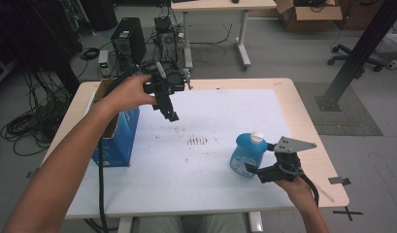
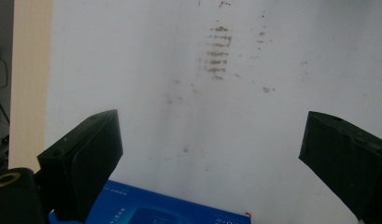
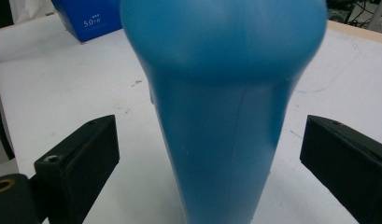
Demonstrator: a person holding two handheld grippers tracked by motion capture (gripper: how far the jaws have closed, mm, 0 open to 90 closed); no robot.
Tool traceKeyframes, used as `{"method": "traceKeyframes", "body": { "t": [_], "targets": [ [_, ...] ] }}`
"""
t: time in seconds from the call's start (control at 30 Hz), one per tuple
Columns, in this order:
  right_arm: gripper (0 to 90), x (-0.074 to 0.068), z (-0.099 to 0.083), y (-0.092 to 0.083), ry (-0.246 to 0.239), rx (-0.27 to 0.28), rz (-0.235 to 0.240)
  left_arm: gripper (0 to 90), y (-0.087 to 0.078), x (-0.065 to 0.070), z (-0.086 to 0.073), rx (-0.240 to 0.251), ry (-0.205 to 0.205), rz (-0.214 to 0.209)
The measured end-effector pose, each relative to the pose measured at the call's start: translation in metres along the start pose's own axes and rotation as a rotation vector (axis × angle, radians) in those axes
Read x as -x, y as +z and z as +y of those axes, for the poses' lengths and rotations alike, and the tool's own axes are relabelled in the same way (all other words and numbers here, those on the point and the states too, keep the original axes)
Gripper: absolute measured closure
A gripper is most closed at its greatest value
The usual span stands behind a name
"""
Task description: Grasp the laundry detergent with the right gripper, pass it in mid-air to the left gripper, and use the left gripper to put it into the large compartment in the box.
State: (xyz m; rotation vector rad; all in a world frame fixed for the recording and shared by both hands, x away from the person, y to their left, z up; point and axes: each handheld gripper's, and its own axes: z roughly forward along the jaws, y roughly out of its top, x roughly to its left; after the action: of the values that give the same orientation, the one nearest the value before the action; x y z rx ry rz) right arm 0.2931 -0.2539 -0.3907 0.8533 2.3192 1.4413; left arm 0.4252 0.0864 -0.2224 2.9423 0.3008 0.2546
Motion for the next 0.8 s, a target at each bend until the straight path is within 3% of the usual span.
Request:
{"method": "traceKeyframes", "body": {
  "t": [0.8],
  "targets": [
    [14.6,0.000,0.001,0.012,0.008,0.024,0.003,6.3,0.000,-0.001,-0.001,0.002,-0.002,0.000]
  ]
}}
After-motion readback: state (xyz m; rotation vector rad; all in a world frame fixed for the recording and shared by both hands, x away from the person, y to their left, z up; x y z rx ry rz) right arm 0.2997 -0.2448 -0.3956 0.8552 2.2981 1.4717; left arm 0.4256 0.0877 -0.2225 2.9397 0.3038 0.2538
